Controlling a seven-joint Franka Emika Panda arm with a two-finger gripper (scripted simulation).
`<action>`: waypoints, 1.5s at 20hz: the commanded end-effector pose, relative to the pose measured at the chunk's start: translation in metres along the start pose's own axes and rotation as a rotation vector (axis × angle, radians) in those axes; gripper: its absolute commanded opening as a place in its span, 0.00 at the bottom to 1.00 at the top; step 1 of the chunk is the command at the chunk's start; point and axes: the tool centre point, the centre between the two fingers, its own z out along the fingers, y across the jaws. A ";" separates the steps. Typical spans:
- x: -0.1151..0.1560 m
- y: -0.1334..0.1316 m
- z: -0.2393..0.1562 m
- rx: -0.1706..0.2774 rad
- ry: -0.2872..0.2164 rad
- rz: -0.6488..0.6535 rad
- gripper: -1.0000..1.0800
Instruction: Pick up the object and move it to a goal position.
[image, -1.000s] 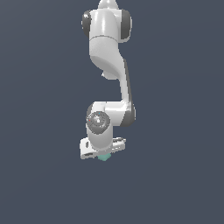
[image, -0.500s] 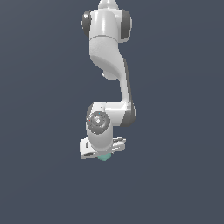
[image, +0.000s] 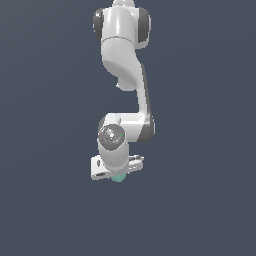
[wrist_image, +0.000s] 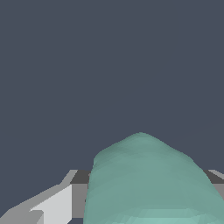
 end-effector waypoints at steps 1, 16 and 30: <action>-0.003 0.001 -0.008 0.000 0.001 0.000 0.00; -0.050 0.007 -0.112 0.000 0.001 0.000 0.00; -0.114 0.016 -0.259 0.000 0.001 0.000 0.00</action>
